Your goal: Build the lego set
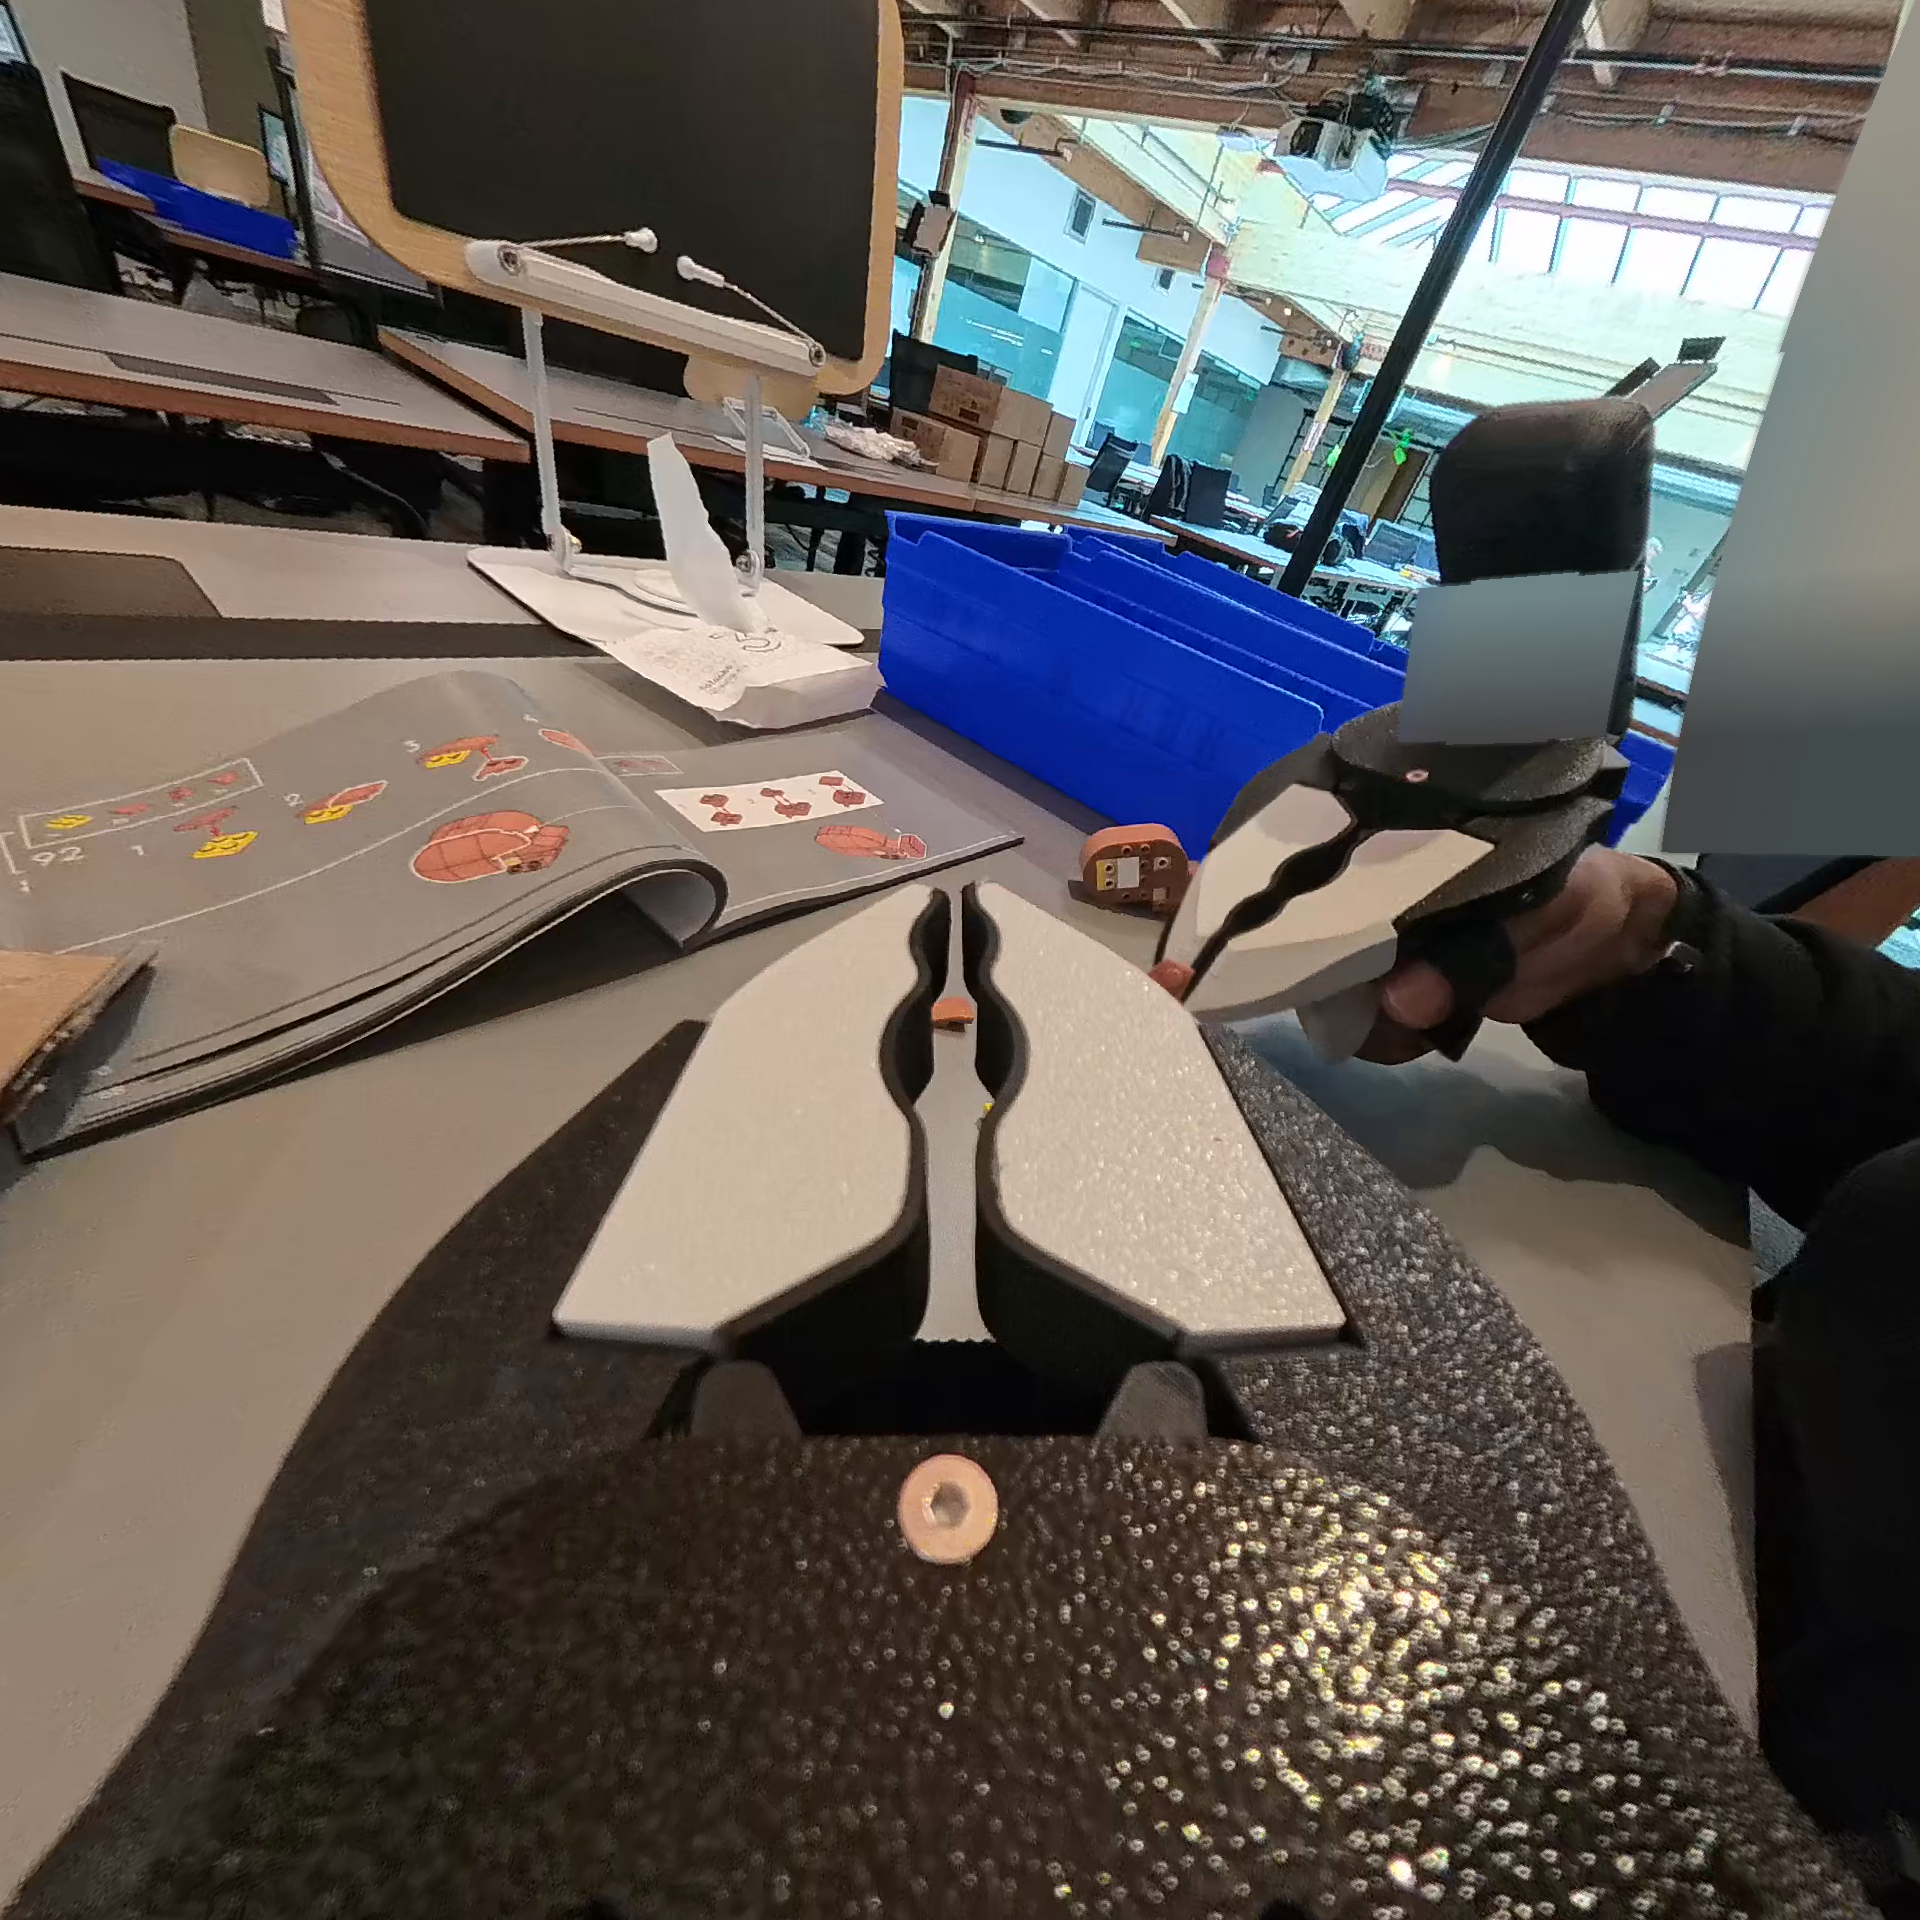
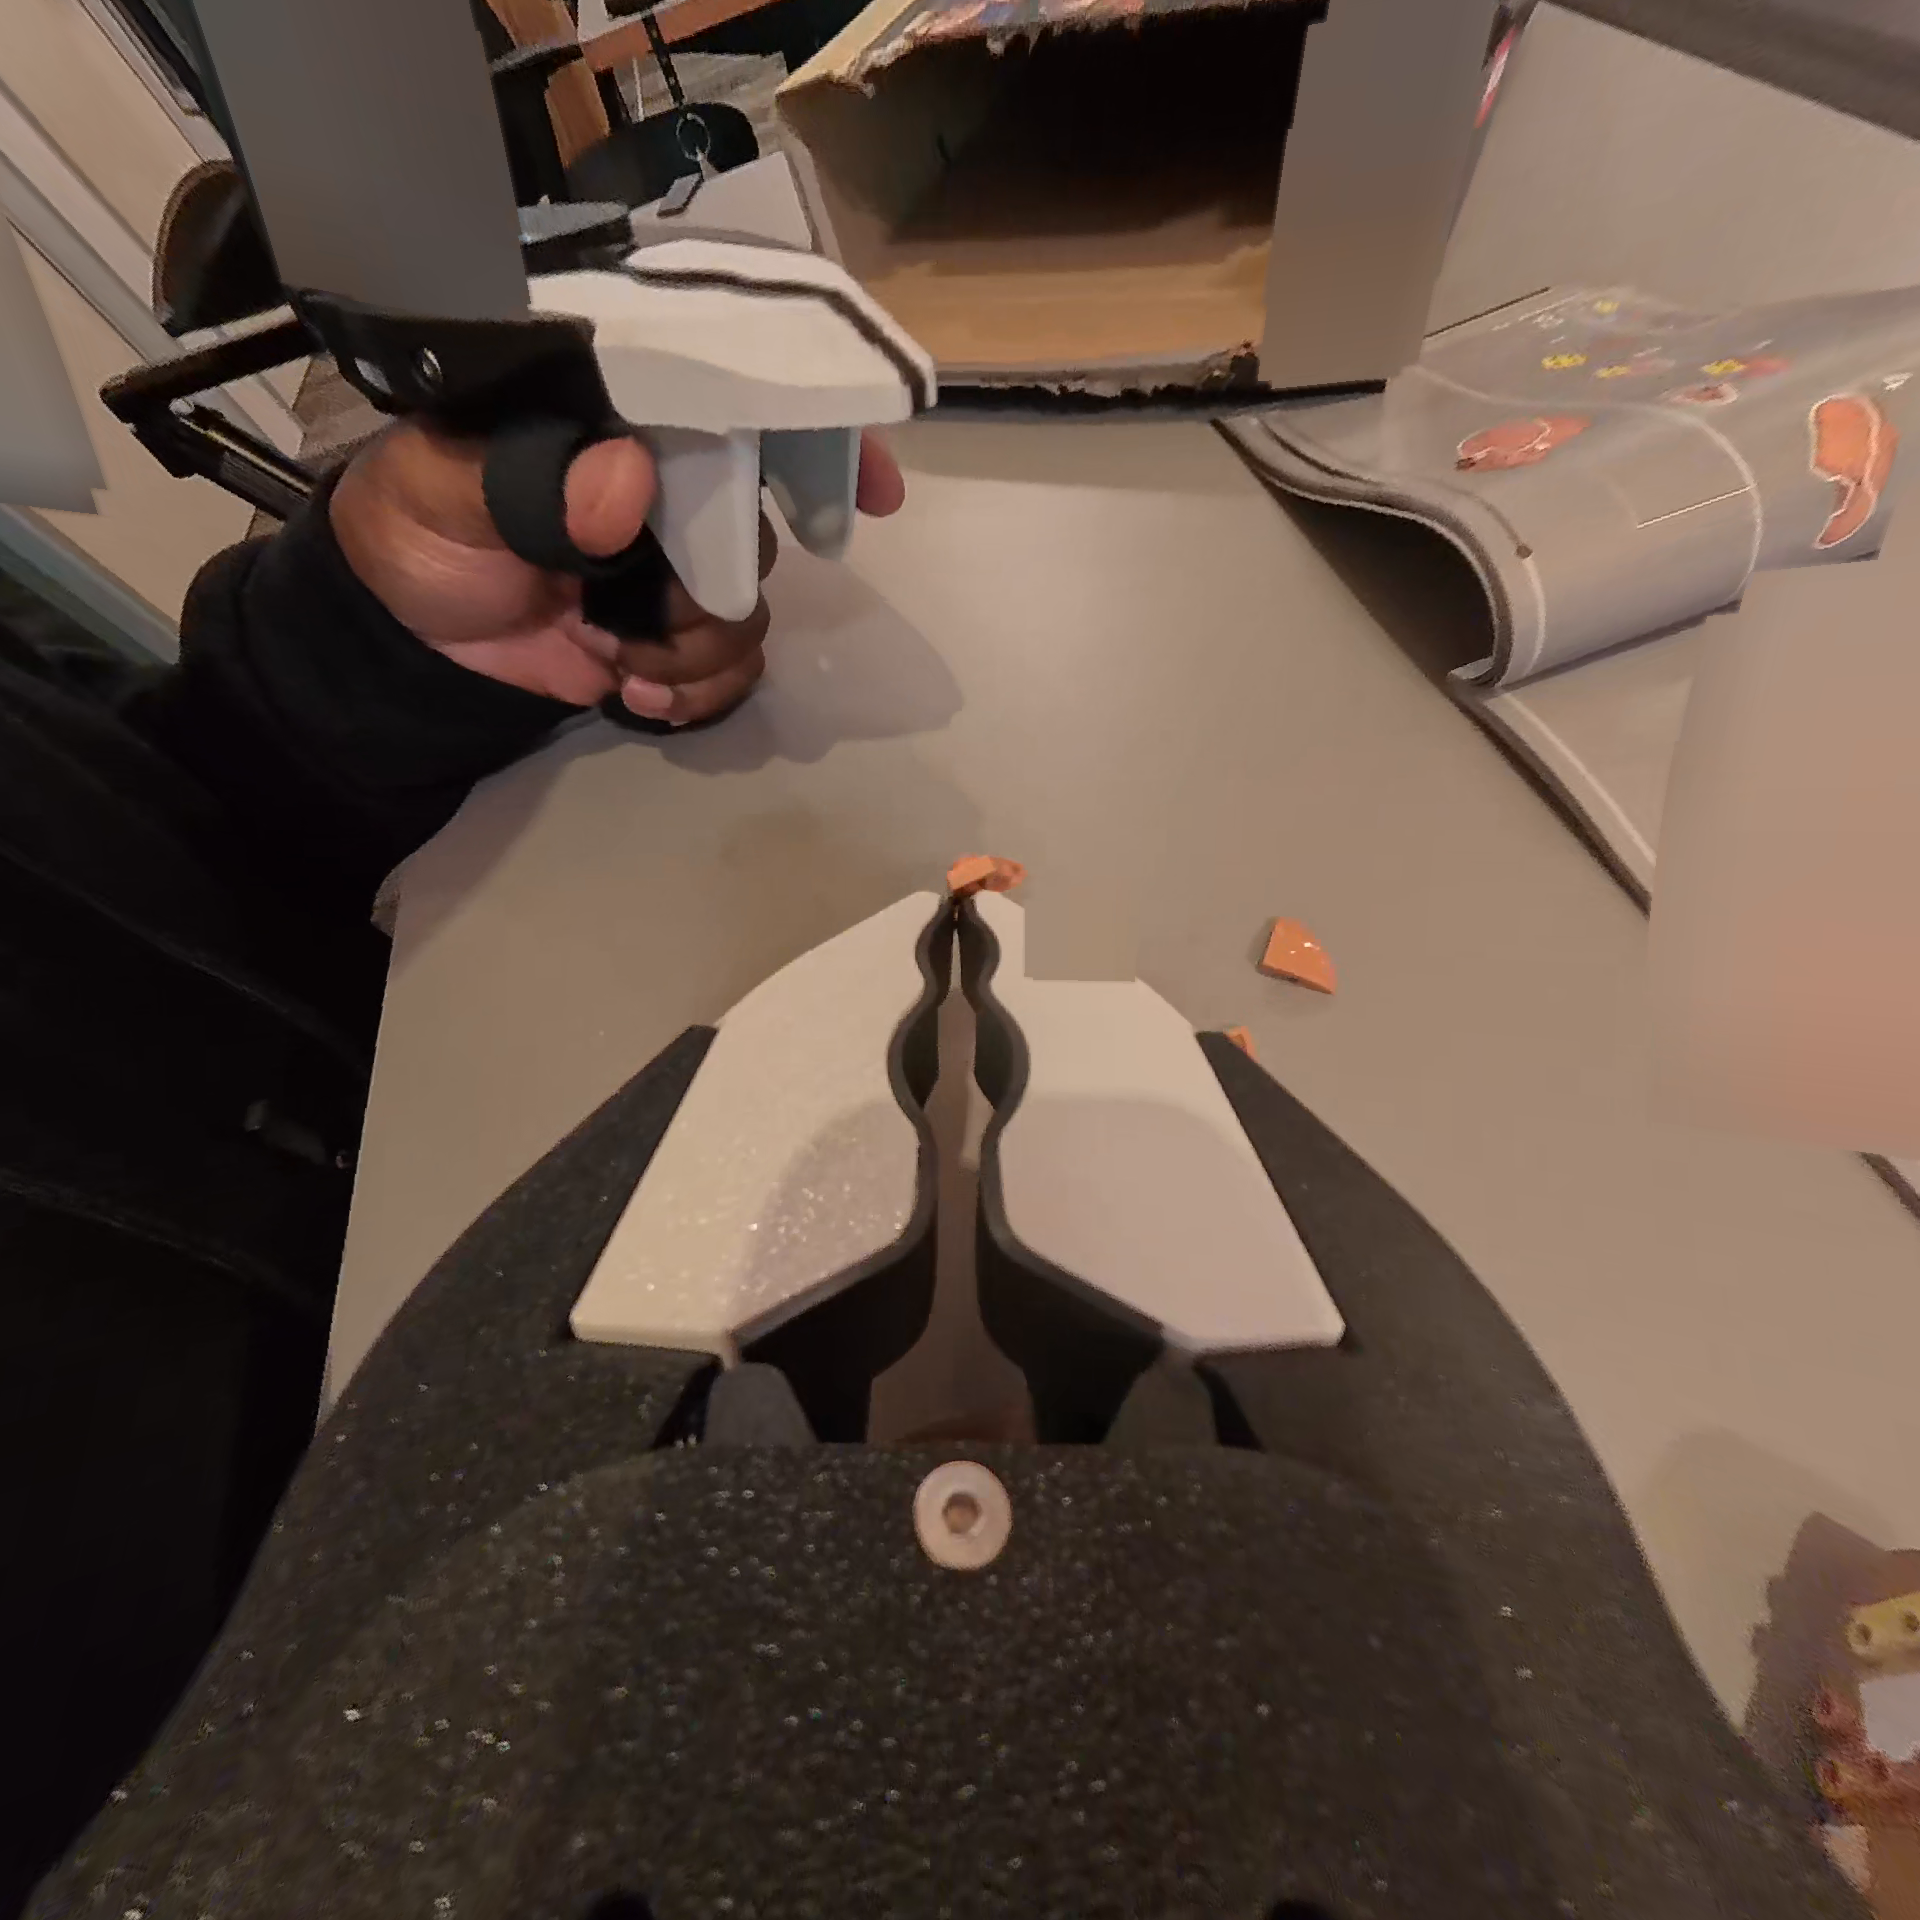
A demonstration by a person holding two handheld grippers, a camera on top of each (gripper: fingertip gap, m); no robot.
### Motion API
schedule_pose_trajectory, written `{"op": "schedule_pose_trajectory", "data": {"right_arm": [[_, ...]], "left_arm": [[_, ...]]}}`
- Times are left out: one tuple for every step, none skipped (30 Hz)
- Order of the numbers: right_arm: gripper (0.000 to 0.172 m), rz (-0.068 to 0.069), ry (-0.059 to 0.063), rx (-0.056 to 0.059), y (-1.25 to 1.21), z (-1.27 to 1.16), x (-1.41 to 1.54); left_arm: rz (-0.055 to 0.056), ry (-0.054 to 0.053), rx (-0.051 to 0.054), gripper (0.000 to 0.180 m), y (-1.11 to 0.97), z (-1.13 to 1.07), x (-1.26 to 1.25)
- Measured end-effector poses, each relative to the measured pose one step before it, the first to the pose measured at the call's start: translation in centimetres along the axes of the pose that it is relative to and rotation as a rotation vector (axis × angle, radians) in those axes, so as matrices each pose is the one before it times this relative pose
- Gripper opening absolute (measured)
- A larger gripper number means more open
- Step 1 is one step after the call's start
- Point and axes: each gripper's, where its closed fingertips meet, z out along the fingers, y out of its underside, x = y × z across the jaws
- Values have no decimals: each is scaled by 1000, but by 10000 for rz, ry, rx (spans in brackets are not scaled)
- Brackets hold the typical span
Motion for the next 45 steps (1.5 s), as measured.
{"op": "schedule_pose_trajectory", "data": {"right_arm": [[0,-6,-25,-108,243,58,-128],[0,-27,13,-111,259,42,-85],[0,-39,55,-118,278,20,-31],[0,-26,81,-151,327,16,11],[0,-27,66,-139,317,-9,-6],[1,-24,12,-78,257,-24,-107],[1,6,-10,-48,231,-45,-146],[1,42,12,-79,266,-38,-97],[1,45,23,-72,269,-33,-76],[1,34,7,-74,277,-38,-96],[1,25,-24,-68,259,-32,-137],[1,39,-37,-48,217,-36,-147],[1,81,-39,-48,203,-4,-112],[1,111,-14,-49,217,36,-18],[1,108,-19,-66,222,46,24],[1,100,-22,-64,157,4,38],[1,89,-2,-14,29,-32,71],[1,97,-11,-62,93,-2,57],[1,123,-17,-131,189,59,66],[1,125,28,-136,195,85,122],[1,97,55,-91,108,72,126],[1,69,27,-67,96,43,85],[1,78,31,-70,100,24,81],[1,91,51,-82,120,30,122],[1,81,45,-59,108,-2,111],[1,51,29,-26,63,-26,81],[1,30,55,-23,61,-43,99],[1,18,81,-31,75,-46,128],[1,-3,62,-25,74,-37,92],[2,-9,49,-5,38,-34,60],[2,3,46,4,28,-42,76],[1,10,31,0,21,-36,64],[2,12,42,-16,44,-42,93],[1,-3,62,-33,74,-40,111],[2,-15,84,-41,89,-44,135],[1,-18,81,-37,93,-51,134],[2,-13,65,-26,78,-54,102],[2,-7,39,-1,54,-76,69],[3,-1,30,-3,57,-66,62],[4,-19,20,-4,64,-82,47],[4,-57,0,9,53,-93,5],[4,-98,-16,37,5,-101,-45],[5,-120,-3,53,-19,-116,-60],[5,-110,48,13,28,-88,19],[5,-116,74,-28,76,-61,76]], "left_arm": [[-15,-3,17,2,-19,-11,-23],[-14,-5,16,2,-16,-14,-16],[-14,-2,10,2,-9,-7,-19],[-8,-2,11,2,-18,-9,-12],[-3,-5,12,2,-17,-20,-13],[-5,-1,5,2,-8,-15,-3],[-10,5,3,2,5,-17,7],[-10,2,14,2,-11,-28,-4],[-7,-7,11,2,-18,-9,-18],[-1,5,-6,2,8,-4,7],[10,10,-19,2,29,22,26],[23,6,-20,2,26,16,32],[28,6,-20,2,29,23,41],[24,5,-16,2,21,19,30],[13,1,-14,2,25,14,18],[2,5,-12,2,17,10,10],[-3,-2,-1,2,-1,2,-9],[-10,-5,8,2,-5,-10,-16],[-16,-2,11,2,-11,-16,-20],[-13,-1,12,2,-20,-8,-6],[-6,-6,13,2,-8,-20,-13],[-4,-4,10,2,-16,-10,-17],[-8,-1,4,2,0,-13,-13],[-7,0,1,2,-1,1,6],[-4,0,-4,2,11,-9,-12],[3,2,-1,2,4,-3,9],[6,2,-5,2,9,4,10],[9,4,-7,2,3,11,16],[8,5,-12,2,19,8,15],[8,7,-12,2,20,8,18],[8,4,-10,2,17,10,14],[4,0,-8,2,11,4,0],[-1,3,-8,2,11,4,7],[-2,2,-4,2,2,10,-3],[-2,-1,-1,2,10,0,-2],[-5,-2,-3,2,1,0,-8],[-7,-2,-3,2,1,0,-7],[-6,-3,1,2,5,4,-12],[-8,-5,-2,2,-3,4,-19],[-9,0,-8,2,15,9,-12],[-6,0,-11,2,12,4,-3],[-1,-2,-8,2,8,7,-8],[1,0,-3,2,5,7,1],[-1,0,-6,2,8,5,4],[-2,6,-13,2,12,15,-4]]}}
